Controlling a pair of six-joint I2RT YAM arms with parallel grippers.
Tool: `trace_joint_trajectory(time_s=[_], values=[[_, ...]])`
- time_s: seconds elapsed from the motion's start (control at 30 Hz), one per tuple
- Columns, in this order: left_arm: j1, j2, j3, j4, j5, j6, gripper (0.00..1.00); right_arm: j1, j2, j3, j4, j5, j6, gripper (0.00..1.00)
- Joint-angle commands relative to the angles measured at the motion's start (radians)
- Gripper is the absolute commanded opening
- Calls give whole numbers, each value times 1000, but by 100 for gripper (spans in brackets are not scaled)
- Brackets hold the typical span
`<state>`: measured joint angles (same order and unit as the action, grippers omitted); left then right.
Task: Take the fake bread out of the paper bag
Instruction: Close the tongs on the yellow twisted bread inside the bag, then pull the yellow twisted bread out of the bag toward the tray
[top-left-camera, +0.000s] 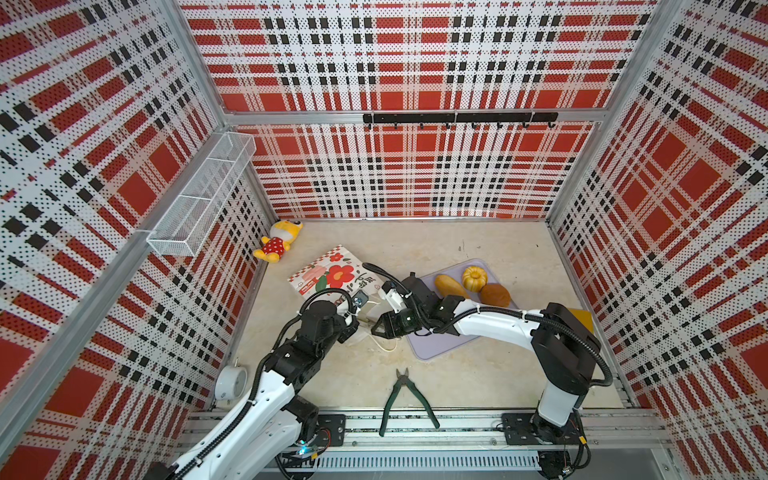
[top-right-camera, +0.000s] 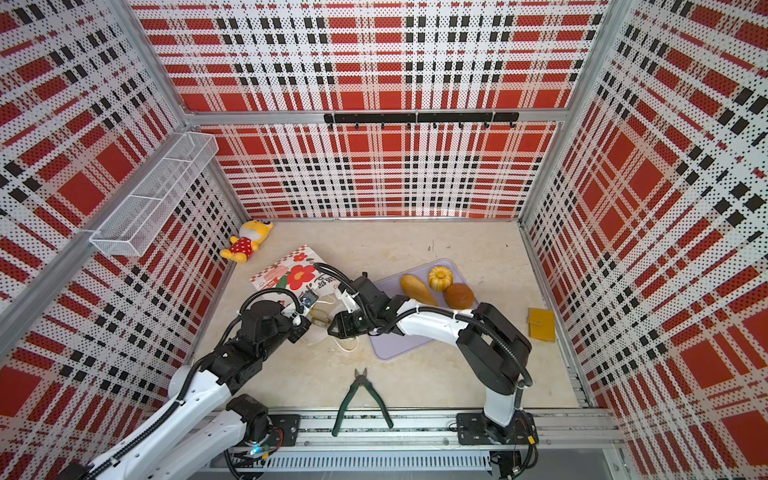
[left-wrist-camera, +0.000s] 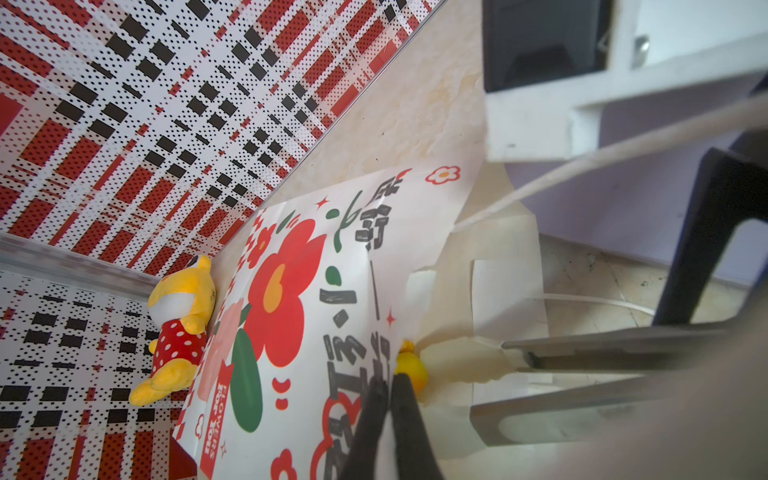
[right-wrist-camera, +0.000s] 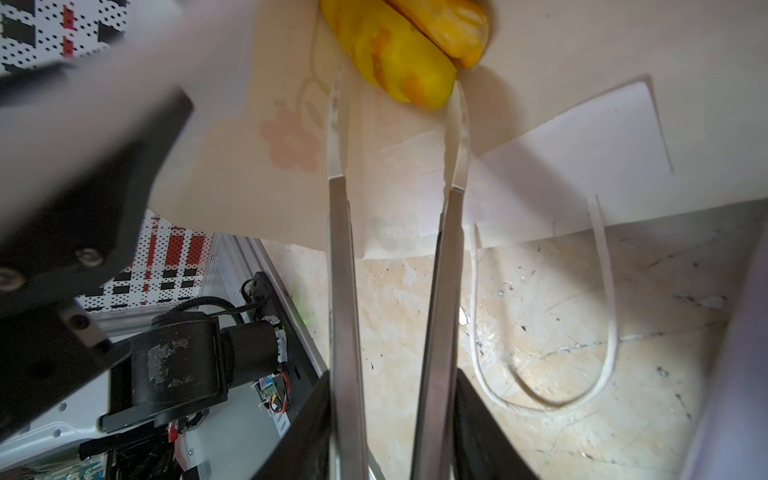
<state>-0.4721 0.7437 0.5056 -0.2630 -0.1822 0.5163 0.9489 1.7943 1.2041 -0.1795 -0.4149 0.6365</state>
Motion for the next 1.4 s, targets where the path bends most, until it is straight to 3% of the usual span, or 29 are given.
trace_joint_trajectory(time_s=[0.0,0.4,0.53,0.7,0.87,0.97,1.37], values=[[4,2,14,5,14,-15,0,6,25,73,-12,26,-49,44],[3,-12,7,5,15,-13,0,3,88,155,-110,64,-48,46],[4,-5,1,18,19,-21,0,4,116,181,-84,23,-38,46],[3,3,7,19,21,-22,0,5,161,207,8,-56,-8,36],[3,11,14,26,20,-25,0,6,108,157,60,-70,25,10],[3,19,20,29,18,-32,0,6,24,95,47,-36,31,0],[6,61,43,62,-23,-66,0,5,-234,-79,-66,52,38,0]])
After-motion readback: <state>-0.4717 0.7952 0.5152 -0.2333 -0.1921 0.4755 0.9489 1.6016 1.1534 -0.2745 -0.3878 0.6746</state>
